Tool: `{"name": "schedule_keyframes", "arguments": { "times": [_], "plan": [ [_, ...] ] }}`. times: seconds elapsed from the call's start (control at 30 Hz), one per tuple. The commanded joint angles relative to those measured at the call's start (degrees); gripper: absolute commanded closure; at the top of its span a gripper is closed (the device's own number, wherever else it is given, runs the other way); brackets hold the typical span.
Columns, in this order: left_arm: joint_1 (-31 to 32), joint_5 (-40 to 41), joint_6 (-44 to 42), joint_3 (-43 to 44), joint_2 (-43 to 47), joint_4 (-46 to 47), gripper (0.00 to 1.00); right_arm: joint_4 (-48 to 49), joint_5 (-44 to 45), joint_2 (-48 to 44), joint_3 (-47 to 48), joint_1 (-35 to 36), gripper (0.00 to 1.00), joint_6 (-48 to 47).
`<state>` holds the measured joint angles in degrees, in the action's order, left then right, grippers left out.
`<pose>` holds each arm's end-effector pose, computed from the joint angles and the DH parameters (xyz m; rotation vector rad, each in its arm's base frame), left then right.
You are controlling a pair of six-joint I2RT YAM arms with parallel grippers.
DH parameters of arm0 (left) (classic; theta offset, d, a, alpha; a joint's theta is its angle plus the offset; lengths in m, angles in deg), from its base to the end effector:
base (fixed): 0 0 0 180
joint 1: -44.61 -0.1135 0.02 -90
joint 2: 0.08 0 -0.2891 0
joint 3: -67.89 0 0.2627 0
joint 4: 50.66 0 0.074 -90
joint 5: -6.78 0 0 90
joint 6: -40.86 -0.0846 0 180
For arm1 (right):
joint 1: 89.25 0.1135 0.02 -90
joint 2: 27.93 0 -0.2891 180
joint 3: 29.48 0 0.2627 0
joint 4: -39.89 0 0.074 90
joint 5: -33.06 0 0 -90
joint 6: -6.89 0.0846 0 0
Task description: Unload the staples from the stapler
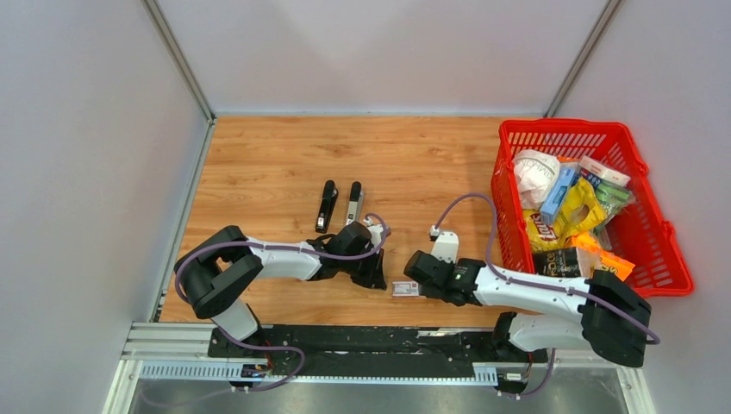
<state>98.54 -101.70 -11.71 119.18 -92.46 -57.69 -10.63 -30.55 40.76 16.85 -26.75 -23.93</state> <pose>0.1744 -0.2849 0.1149 0.5465 2.6132 -1.0323 0.1266 0.1618 0.1397 0.0164 2.5991 0.0447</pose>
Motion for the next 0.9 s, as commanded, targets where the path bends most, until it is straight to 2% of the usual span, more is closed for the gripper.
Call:
{"name": "schedule_keyframes", "arguments": {
  "times": [0.0,0.2,0.63,0.87],
  "plan": [
    [0.47,0.99,-0.17,0.67,-0.35,-0.99,1.0,-1.52,3.4,-3.2,0.89,0.25,0.72,2.17],
    [0.56,0.81,-0.17,0.59,-0.43,-0.73,1.0,-3.2,4.54,-5.75,0.01,0.17,0.72,3.22],
    [0.74,1.08,-0.08,0.41,-0.08,-0.81,1.0,-1.62,4.81,-3.03,0.36,0.17,0.86,3.05],
    [0.65,1.17,-0.16,0.32,0.01,-0.9,1.0,0.4,3.76,-1.36,0.45,0.17,0.88,2.52]
  ]
}}
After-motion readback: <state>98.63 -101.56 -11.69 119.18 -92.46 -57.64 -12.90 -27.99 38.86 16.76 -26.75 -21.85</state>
